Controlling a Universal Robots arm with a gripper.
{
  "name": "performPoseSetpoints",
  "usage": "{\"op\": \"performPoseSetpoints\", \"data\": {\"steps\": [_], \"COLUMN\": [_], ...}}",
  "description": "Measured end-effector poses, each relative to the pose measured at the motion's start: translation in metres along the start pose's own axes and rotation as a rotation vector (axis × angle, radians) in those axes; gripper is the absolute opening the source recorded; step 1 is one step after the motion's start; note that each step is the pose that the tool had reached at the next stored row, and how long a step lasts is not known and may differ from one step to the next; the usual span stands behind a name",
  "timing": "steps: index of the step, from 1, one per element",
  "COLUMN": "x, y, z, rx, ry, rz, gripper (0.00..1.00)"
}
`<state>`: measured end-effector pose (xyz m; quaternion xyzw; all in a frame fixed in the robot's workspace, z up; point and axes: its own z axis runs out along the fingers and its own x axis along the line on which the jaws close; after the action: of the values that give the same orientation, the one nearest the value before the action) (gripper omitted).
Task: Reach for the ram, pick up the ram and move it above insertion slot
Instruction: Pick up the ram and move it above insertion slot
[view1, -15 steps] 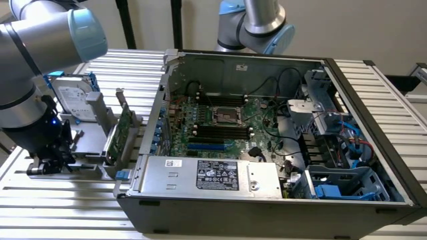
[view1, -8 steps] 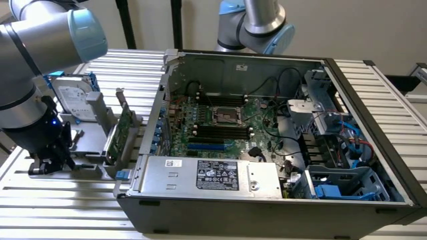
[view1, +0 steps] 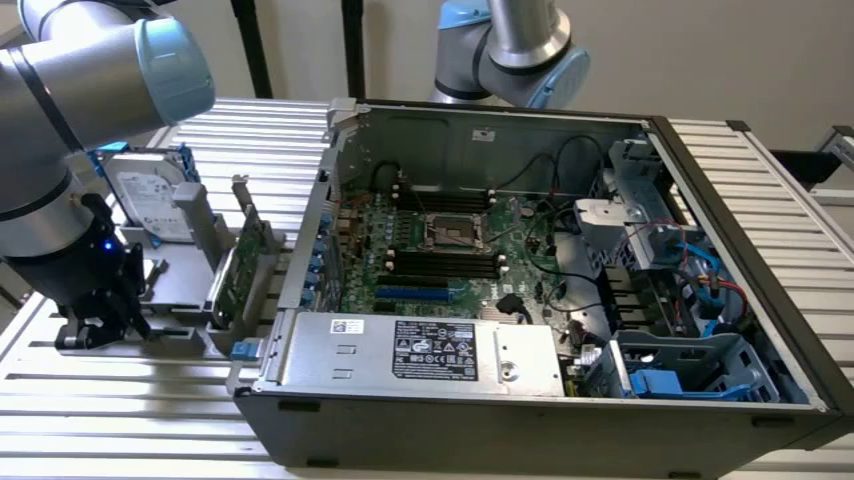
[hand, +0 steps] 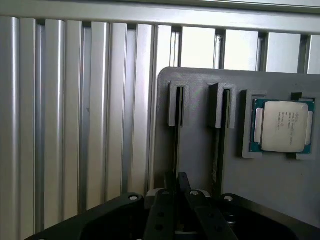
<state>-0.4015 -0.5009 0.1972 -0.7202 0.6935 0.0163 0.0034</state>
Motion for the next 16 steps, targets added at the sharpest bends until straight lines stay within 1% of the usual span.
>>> {"op": "performPoseSetpoints", "data": {"steps": [10,13,16], "x": [0.0000,0.0000,-0.0002], "y": [0.0000,0.0001,0.0002], "z": [-0.0004,-0.0028,-0.0073], "rx": [0.0003,0.0001,0.0000], "ry": [-0.0001,-0.0001,0.0000], "rz": [0.000,0.000,0.000], "gripper": [0.13,0.13,0.13]}}
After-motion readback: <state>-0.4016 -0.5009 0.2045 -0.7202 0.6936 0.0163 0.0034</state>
